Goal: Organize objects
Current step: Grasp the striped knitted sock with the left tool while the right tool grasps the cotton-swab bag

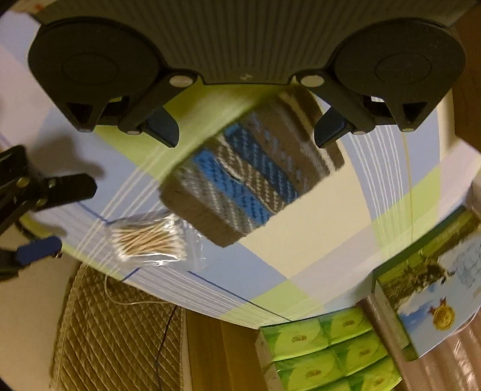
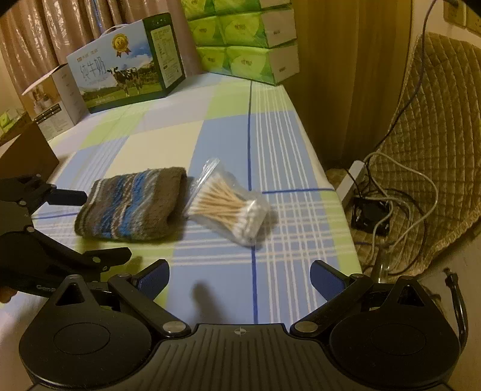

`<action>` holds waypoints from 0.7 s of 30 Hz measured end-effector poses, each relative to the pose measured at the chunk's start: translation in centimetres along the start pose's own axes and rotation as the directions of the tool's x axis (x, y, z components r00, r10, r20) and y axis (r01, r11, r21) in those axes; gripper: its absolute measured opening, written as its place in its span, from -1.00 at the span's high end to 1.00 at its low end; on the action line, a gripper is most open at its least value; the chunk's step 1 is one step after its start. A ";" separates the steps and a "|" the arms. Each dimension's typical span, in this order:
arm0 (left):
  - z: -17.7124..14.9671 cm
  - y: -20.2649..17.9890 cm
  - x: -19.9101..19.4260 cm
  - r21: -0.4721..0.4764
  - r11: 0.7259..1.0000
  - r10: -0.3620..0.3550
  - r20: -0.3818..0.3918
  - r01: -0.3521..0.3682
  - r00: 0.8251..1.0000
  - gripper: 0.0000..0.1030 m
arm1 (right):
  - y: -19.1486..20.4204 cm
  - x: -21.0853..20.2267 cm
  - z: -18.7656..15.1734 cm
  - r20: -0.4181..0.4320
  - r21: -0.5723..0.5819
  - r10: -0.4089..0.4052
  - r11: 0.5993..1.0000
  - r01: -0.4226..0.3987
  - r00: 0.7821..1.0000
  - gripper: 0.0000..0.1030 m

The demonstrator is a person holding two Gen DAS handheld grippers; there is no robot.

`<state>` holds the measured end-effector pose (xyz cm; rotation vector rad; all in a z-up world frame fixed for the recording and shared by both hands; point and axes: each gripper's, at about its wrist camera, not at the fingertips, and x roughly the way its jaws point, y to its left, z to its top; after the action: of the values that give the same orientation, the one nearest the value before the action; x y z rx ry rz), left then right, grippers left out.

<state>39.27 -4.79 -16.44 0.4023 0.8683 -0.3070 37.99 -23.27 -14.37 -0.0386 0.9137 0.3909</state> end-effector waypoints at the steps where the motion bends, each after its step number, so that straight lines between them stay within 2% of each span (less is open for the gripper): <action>1: 0.1 0.1 0.5 0.019 1.000 0.012 -0.006 -0.012 1.000 -0.83 | -0.1 0.3 0.2 0.003 -0.005 0.002 1.000 -0.002 1.000 -0.89; 6: 1.0 0.9 1.7 0.079 0.997 0.015 0.015 -0.016 1.000 -0.86 | 0.2 1.6 1.0 0.008 -0.061 -0.003 0.998 0.004 1.000 -0.89; 12: 2.1 1.9 2.8 0.167 0.984 -0.060 0.006 0.058 0.998 -0.94 | 1.2 3.1 2.2 0.015 -0.199 -0.007 0.980 0.010 1.000 -0.89; 14: 2.5 2.6 3.4 0.157 0.982 -0.099 -0.019 0.101 0.995 -0.99 | 1.6 3.7 2.5 0.003 -0.250 0.001 0.968 0.000 1.000 -0.89; 18: 3.2 4.6 4.6 0.063 0.974 -0.214 -0.090 0.220 0.973 -0.98 | 1.9 5.0 2.7 -0.032 -0.306 0.033 0.951 -0.042 0.999 -0.87; 20: 3.4 4.6 4.6 0.073 0.970 -0.225 -0.097 0.233 0.969 -0.93 | 2.0 5.2 2.7 -0.028 -0.329 0.047 0.943 -0.054 0.999 -0.71; 21: 3.5 4.5 4.5 0.076 0.968 -0.231 -0.098 0.239 0.968 -0.81 | 2.0 5.3 2.6 -0.031 -0.336 0.050 0.940 -0.058 0.998 -0.57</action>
<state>46.24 -2.86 -16.95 0.3962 0.9937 -0.5514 42.18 -19.27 -16.58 -0.3338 0.8621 0.5967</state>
